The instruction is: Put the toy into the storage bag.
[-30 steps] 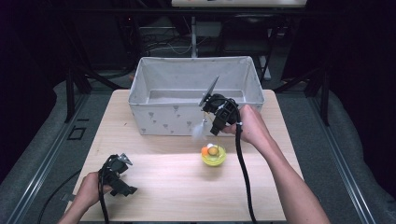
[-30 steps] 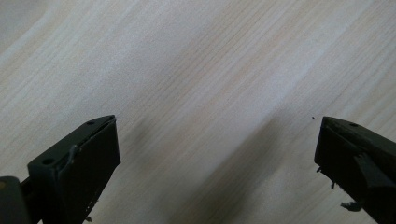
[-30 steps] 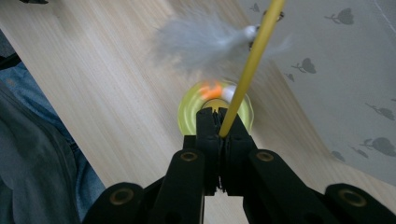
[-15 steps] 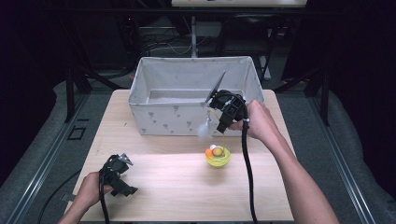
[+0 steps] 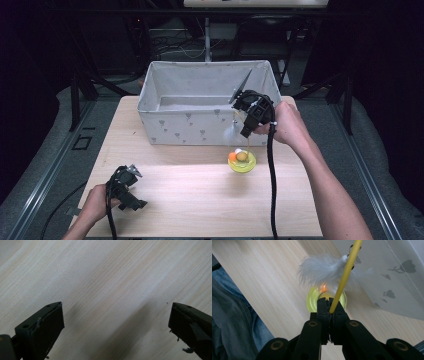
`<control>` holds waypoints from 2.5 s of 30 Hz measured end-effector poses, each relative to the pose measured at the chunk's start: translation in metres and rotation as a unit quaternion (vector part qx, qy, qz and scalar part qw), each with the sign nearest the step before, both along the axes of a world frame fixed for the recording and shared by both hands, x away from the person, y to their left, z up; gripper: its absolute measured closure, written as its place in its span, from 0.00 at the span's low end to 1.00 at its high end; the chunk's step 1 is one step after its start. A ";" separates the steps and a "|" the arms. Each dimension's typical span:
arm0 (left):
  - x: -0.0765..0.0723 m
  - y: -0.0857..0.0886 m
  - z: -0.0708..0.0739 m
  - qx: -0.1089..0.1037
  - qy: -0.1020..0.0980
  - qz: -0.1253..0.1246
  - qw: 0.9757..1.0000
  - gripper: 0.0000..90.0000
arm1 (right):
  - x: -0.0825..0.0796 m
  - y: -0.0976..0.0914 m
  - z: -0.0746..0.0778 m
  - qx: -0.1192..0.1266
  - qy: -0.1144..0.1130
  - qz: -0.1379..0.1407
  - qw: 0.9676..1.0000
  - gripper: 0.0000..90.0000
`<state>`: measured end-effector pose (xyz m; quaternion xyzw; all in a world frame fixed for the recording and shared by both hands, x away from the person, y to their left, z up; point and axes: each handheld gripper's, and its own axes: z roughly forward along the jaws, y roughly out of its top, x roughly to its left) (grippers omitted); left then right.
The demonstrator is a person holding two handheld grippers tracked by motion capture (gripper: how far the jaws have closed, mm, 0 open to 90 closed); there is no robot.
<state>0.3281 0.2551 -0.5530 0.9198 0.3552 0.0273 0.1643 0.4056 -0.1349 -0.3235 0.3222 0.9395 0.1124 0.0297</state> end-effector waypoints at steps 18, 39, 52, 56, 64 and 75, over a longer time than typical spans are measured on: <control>0.001 -0.002 -0.001 0.004 0.003 -0.002 1.000 0.00 | 0.002 -0.011 0.024 -0.008 -0.005 -0.003 1.000 0.98; 0.000 -0.002 -0.001 0.001 0.004 -0.002 1.000 0.00 | 0.003 -0.026 0.051 -0.008 -0.022 -0.016 1.000 0.98; 0.000 -0.002 -0.001 0.003 0.006 -0.003 1.000 0.00 | 0.008 -0.030 0.073 -0.007 -0.035 -0.024 0.999 0.98; 0.000 -0.002 -0.001 0.003 0.006 -0.005 1.000 0.00 | 0.008 -0.030 0.080 -0.003 -0.040 -0.027 0.999 0.98; 0.000 -0.003 -0.002 0.005 0.007 -0.011 1.000 0.00 | 0.010 -0.033 0.092 -0.009 -0.036 -0.032 0.999 0.98; 0.000 -0.003 -0.001 0.004 0.007 -0.010 1.000 0.00 | 0.016 -0.035 0.103 -0.005 -0.035 -0.039 0.999 0.98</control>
